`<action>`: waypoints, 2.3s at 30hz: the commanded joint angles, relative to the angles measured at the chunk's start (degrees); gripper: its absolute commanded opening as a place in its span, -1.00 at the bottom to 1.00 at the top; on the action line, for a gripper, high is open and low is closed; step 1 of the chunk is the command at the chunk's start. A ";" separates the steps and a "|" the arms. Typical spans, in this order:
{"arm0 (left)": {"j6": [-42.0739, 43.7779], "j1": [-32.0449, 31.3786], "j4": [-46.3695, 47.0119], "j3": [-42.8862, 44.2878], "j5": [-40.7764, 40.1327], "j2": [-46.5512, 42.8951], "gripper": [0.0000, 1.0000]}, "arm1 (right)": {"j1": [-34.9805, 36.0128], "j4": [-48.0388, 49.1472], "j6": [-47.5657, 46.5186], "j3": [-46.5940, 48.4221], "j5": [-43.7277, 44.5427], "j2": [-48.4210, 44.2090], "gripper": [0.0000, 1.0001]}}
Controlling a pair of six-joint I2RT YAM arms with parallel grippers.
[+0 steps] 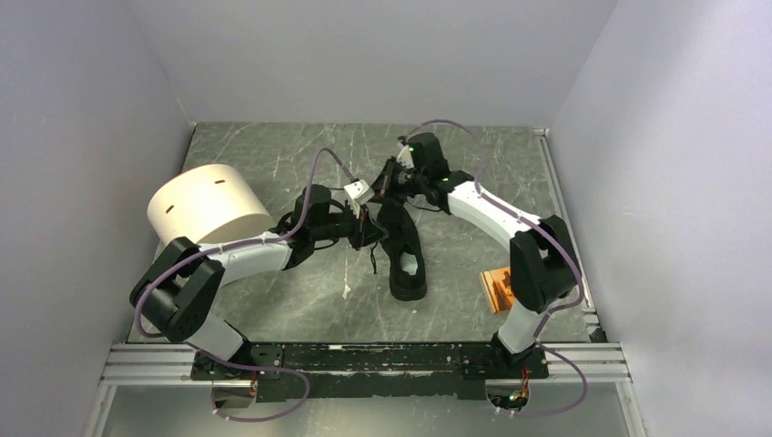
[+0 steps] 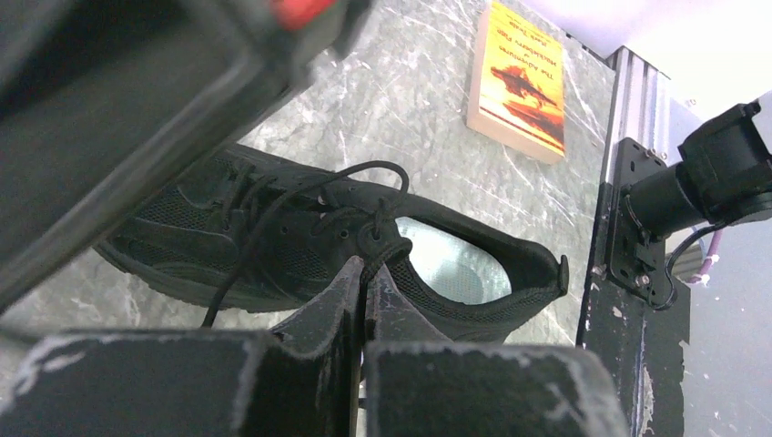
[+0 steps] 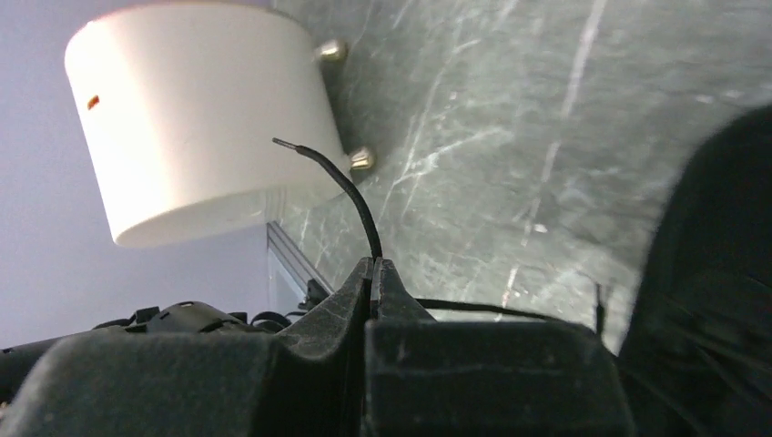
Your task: Tie the shoes
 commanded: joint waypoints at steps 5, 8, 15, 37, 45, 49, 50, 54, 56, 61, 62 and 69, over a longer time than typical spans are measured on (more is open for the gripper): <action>-2.68 -1.04 4.20 -4.47 -2.70 -4.31 -0.91 | -16.09 -2.20 -3.90 -6.43 2.78 -11.60 -1.00; -1.16 -1.69 3.53 -3.33 -3.12 -4.32 -0.90 | -16.03 -4.06 -9.28 -3.57 -3.59 -9.26 -1.00; -1.32 -1.77 5.55 -1.42 -2.55 -2.84 -0.90 | -7.66 -4.31 -9.31 3.90 -11.68 1.83 -1.00; -4.39 -1.79 7.31 -5.58 -2.09 -3.83 -0.90 | -6.86 -26.62 -20.89 10.97 -16.81 3.77 0.09; -4.85 -1.63 -8.61 8.67 -0.23 6.04 -0.90 | -5.26 -17.61 -35.43 -4.62 1.20 -20.08 0.12; -4.32 -0.92 -17.97 16.70 0.20 10.73 -0.90 | 3.48 -2.11 -39.82 -22.53 11.19 -36.17 0.17; -4.29 -0.56 -19.65 18.01 0.64 11.86 -0.91 | 5.15 1.04 -42.56 -26.07 11.46 -38.90 0.12; -5.74 0.48 -21.55 20.80 3.68 15.54 -0.91 | 13.86 4.79 -56.43 -32.30 15.78 -43.12 0.05; -5.78 0.58 -23.43 22.21 4.24 17.09 -0.91 | 18.52 2.48 -63.91 -31.22 19.56 -40.50 0.05; -5.38 1.17 -26.28 25.02 4.39 19.46 -0.91 | 26.23 -1.95 -79.60 -24.44 25.14 -27.85 0.07; -5.48 1.38 -26.36 25.44 4.34 19.71 -0.91 | 27.22 -2.30 -81.84 -23.30 25.89 -24.60 0.07; -6.17 2.07 -27.83 26.84 5.08 21.23 -0.91 | 32.90 -3.76 -89.08 -16.81 37.78 -10.24 0.13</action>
